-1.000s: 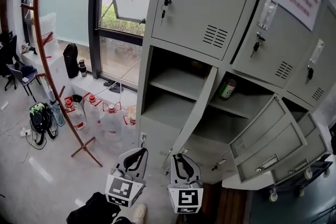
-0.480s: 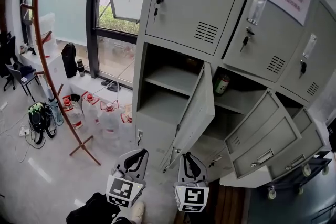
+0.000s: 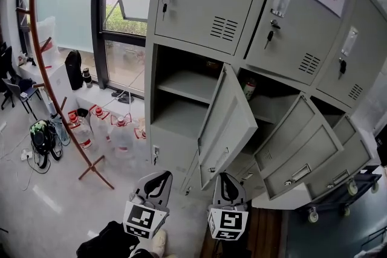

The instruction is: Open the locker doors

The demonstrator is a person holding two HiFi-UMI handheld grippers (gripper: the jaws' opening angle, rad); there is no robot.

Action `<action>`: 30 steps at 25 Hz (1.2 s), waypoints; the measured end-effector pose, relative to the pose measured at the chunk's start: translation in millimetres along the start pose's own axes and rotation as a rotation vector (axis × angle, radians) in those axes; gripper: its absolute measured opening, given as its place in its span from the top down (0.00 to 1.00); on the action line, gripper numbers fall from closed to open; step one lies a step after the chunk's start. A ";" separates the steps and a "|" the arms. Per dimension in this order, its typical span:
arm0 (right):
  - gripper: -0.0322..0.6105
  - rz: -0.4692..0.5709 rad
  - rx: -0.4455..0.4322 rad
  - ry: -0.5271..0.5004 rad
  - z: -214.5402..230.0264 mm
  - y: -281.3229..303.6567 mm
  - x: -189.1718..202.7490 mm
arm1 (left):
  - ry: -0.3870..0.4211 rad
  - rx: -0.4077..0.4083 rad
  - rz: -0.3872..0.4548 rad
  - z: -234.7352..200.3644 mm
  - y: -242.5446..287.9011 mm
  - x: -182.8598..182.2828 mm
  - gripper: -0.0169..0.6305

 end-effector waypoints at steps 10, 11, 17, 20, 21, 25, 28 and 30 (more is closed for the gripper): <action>0.90 -0.010 0.017 0.025 8.0 -2.0 5.4 | 0.010 0.003 -0.001 3.0 0.0 -2.3 0.94; 0.90 -0.009 0.017 0.025 7.9 -2.0 5.2 | 0.011 0.002 -0.001 2.9 -0.4 -2.8 0.94; 0.91 0.018 0.023 0.020 8.5 -12.6 -4.5 | 0.021 0.007 0.010 5.3 -4.6 -8.0 0.94; 0.92 0.039 0.034 0.019 8.7 -26.1 -12.4 | 0.026 0.019 0.018 10.0 -7.7 -12.3 0.94; 0.92 0.044 0.040 0.021 9.1 -31.7 -14.5 | 0.028 0.026 0.020 12.6 -8.9 -13.4 0.94; 0.92 0.058 0.062 0.031 9.2 -56.7 -21.5 | 0.035 0.056 0.021 24.3 -15.7 -16.3 0.94; 0.92 0.060 0.078 0.036 9.0 -76.8 -24.7 | 0.037 0.080 0.018 35.4 -22.5 -16.9 0.94; 0.92 0.057 0.089 0.042 7.9 -90.2 -24.5 | 0.037 0.096 0.016 43.0 -27.1 -16.7 0.94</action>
Point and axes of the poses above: the fingertips, and each gripper's own axes: y forward along the fingers, z to its right, x out of its underside, the point moved 7 cm from there along -y, backward along the fingers, and after that the axes turned 12 degrees about z, right-handed, at the moved point
